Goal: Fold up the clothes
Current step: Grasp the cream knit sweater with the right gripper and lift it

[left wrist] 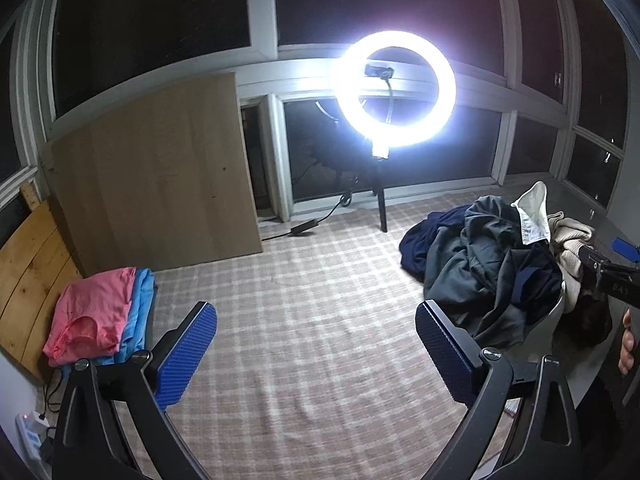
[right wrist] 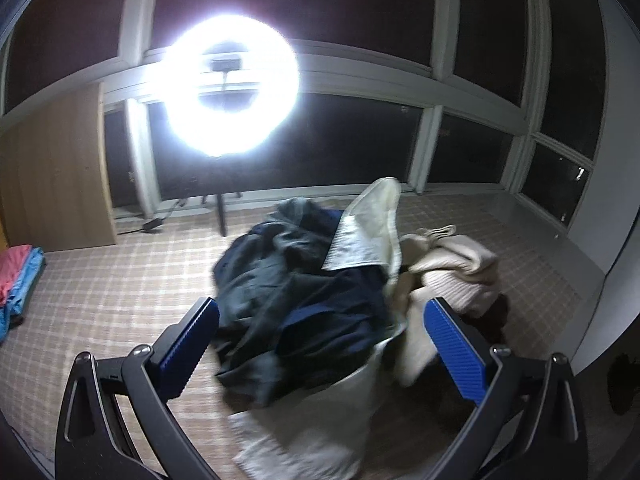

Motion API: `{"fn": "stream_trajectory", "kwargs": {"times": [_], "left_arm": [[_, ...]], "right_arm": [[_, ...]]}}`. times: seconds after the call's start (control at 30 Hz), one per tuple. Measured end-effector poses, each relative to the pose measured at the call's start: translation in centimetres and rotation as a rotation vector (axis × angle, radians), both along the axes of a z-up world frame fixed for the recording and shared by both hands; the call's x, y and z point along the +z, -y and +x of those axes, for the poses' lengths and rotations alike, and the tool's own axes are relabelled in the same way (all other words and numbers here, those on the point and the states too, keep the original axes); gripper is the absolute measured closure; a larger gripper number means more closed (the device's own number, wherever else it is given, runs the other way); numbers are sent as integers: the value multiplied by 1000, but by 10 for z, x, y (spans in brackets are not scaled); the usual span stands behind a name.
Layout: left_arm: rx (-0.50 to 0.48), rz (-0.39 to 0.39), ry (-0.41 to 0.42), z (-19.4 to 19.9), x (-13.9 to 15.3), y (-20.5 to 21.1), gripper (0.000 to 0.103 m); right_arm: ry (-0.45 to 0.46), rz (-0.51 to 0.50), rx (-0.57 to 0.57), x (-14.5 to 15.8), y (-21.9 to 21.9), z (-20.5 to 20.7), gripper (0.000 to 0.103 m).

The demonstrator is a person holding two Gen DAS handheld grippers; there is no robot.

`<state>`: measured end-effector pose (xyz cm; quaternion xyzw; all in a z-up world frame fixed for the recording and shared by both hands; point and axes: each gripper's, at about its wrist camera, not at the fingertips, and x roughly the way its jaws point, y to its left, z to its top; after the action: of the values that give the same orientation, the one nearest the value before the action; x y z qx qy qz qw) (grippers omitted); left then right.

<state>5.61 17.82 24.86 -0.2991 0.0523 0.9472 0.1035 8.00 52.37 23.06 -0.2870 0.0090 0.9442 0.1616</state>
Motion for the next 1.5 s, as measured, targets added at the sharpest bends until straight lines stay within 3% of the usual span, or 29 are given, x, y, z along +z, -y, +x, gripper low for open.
{"fn": "stream_trajectory", "kwargs": {"times": [0.4,0.57,0.7,0.93,1.0,1.07,1.13,1.27,1.37,1.5], "left_arm": [[23,-50,33,-6,-4,-37,2],[34,-40,78,-19,-10,-44,2],[22,-45,92,-26,-13,-55,2],[-16,-81,115,-35,-19,-77,2],[-17,-95,119,-39,-20,-81,2],[-10,-110,118,-41,-19,-83,2],[-1,-130,114,-43,-18,-85,2],[44,-220,101,-46,-20,-87,2],[62,-260,106,-46,-24,-82,2],[59,-247,111,-43,-26,-71,2]], "right_arm": [[60,-62,-98,-22,-178,-47,0],[152,-91,-77,-44,-210,-79,0],[201,-53,-57,-52,-216,-94,0],[230,-59,-34,-65,-221,-110,1],[220,-64,-9,-67,-219,-111,18],[208,-72,18,-69,-217,-112,52],[195,-79,45,-71,-214,-113,64],[136,-189,66,-60,-223,-111,91],[87,-295,70,-50,-233,-108,94],[4,-451,45,-29,-245,-95,95]]}}
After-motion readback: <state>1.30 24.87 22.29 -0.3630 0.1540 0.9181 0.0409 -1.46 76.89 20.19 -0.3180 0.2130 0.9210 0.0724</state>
